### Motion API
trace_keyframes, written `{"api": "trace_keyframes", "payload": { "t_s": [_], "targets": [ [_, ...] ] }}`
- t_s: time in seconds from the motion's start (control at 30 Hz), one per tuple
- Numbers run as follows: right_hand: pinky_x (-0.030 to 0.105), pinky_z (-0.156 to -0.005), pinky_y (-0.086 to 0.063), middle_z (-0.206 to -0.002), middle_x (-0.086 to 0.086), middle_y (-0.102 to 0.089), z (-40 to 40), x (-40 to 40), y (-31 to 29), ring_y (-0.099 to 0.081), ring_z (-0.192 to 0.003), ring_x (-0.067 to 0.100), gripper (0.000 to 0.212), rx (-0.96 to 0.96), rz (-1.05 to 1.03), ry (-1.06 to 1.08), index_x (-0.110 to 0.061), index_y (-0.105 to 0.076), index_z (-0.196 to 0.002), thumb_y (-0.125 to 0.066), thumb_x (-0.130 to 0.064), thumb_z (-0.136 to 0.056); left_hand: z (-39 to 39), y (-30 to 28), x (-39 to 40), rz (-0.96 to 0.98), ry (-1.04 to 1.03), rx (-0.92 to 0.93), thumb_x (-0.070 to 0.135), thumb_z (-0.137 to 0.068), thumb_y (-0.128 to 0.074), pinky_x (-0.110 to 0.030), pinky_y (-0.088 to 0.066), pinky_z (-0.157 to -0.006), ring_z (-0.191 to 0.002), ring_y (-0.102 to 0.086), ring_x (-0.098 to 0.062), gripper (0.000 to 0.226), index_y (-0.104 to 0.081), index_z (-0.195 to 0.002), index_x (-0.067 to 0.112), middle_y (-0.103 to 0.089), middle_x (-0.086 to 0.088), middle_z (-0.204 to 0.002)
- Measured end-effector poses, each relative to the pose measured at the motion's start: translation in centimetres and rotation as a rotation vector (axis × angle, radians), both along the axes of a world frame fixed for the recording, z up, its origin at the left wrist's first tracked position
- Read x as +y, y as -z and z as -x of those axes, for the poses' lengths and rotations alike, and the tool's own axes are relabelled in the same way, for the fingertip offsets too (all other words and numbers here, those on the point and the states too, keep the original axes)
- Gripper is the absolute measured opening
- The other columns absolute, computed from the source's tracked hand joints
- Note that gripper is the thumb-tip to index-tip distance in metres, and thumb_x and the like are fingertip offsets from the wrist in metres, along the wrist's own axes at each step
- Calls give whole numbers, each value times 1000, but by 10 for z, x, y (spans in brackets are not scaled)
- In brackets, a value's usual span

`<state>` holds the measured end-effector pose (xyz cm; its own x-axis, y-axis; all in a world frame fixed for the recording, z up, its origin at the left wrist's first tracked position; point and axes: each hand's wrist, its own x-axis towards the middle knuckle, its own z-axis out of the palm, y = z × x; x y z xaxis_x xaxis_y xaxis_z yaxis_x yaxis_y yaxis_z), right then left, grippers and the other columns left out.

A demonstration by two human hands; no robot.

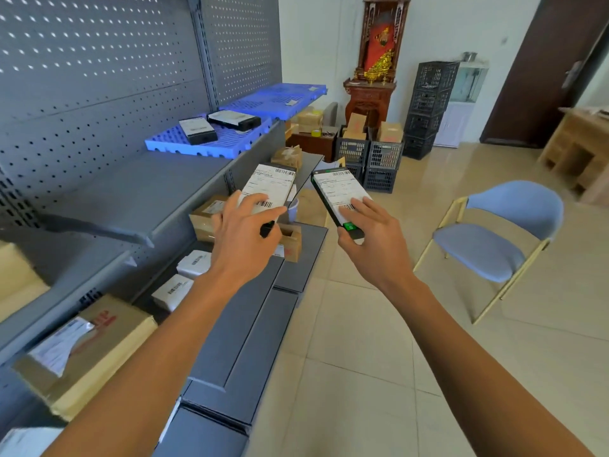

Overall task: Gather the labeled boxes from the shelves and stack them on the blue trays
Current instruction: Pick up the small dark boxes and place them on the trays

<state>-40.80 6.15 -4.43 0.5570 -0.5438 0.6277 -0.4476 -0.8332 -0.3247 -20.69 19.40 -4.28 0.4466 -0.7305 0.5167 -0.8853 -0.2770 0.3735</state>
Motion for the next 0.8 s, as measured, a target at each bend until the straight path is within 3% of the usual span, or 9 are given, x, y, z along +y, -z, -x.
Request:
{"api": "trace_keyframes", "payload": {
  "t_s": [0.13, 0.23, 0.43, 0.63, 0.8],
  "targets": [
    [43, -96, -51, -125, 13, -68, -19, -41, -2, -58, -120, 32, 32, -30, 52, -36, -9, -72, -119, -73, -18, -88, -15, 4, -43, -7, -1, 9, 21, -93, -68, -60, -33, -109, -142, -30, -33, 34, -69, -124, 34, -53, -2, -143],
    [41, -98, -49, -127, 11, -67, -39, -77, 0, -57, -123, 31, 33, -10, 61, -55, -11, -72, -120, -73, -18, -88, -31, 4, -76, -15, -30, 30, 22, -94, -66, -57, -27, -111, -145, -25, -30, 35, -68, -125, 37, -50, 1, -146],
    [23, -106, -34, -131, 10, -66, -96, -154, -4, -53, -126, 26, 35, 23, 43, -56, -12, -70, -124, -72, -18, -89, -84, 2, -141, -13, -93, 13, 28, -95, -65, -50, -25, -108, -147, -22, -27, 36, -65, -129, 39, -46, 4, -149],
    [42, -101, -46, -129, 11, -66, -177, -208, -13, -54, -124, 30, 35, 15, 45, -126, -10, -69, -124, -70, -19, -90, -152, -13, -193, 39, -133, 41, 28, -96, -62, -51, -25, -112, -147, -22, -26, 37, -64, -131, 41, -47, 5, -149],
    [35, -110, -36, -138, 8, -61, -227, -242, -19, -48, -135, 26, 38, 18, 12, -153, -14, -67, -129, -67, -25, -93, -195, -29, -210, 53, -190, 21, 26, -96, -63, -52, -24, -110, -147, -23, -26, 37, -65, -130, 38, -48, 3, -149]
  ]
}}
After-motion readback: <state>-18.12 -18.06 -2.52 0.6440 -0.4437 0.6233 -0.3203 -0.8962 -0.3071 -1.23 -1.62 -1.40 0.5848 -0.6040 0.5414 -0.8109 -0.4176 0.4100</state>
